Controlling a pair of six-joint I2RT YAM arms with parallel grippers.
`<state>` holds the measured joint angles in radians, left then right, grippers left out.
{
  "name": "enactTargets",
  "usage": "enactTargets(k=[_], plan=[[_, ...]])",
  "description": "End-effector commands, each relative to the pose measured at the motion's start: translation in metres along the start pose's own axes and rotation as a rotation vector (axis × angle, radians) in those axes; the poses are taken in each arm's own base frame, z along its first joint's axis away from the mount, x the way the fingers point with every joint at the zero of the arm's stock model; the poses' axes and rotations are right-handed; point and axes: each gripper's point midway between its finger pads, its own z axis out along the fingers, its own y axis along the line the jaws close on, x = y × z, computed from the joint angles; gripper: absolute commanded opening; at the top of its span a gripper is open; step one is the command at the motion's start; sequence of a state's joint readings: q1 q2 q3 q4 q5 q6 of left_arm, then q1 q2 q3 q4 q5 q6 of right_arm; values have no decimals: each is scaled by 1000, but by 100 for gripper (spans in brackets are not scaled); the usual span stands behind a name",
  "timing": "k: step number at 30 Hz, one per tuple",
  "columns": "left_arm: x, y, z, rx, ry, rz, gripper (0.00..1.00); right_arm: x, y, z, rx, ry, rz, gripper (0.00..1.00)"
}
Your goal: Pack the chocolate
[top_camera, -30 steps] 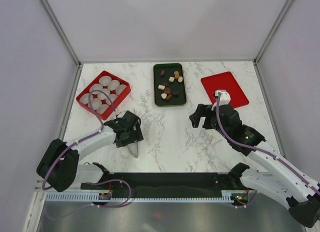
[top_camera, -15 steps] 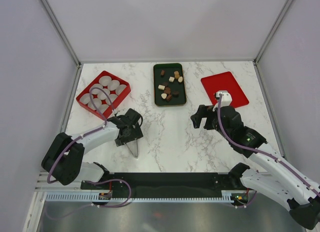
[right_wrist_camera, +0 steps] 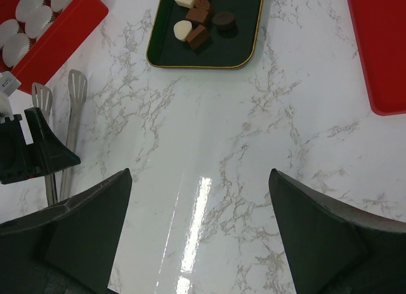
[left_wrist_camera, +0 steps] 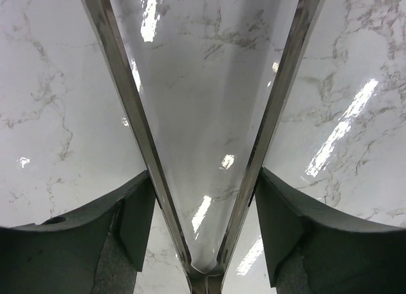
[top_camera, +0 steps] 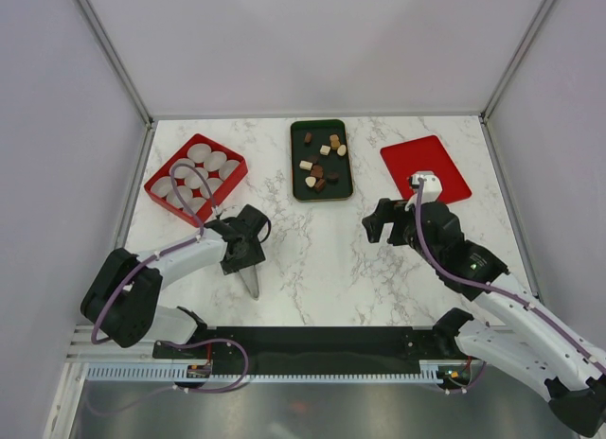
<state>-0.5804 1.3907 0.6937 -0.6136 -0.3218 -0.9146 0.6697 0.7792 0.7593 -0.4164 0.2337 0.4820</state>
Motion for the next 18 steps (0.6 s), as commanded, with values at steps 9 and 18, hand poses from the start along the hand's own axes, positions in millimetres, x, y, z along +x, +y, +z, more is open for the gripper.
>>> enactTargets(k=[9,18], plan=[[-17,-5,-58,8,-38,158,66,-16,10,-12,-49,-56,34,98],[-47,-13,-125,110,-121,213,64,-19,10,-17,-49,-62,57,98]])
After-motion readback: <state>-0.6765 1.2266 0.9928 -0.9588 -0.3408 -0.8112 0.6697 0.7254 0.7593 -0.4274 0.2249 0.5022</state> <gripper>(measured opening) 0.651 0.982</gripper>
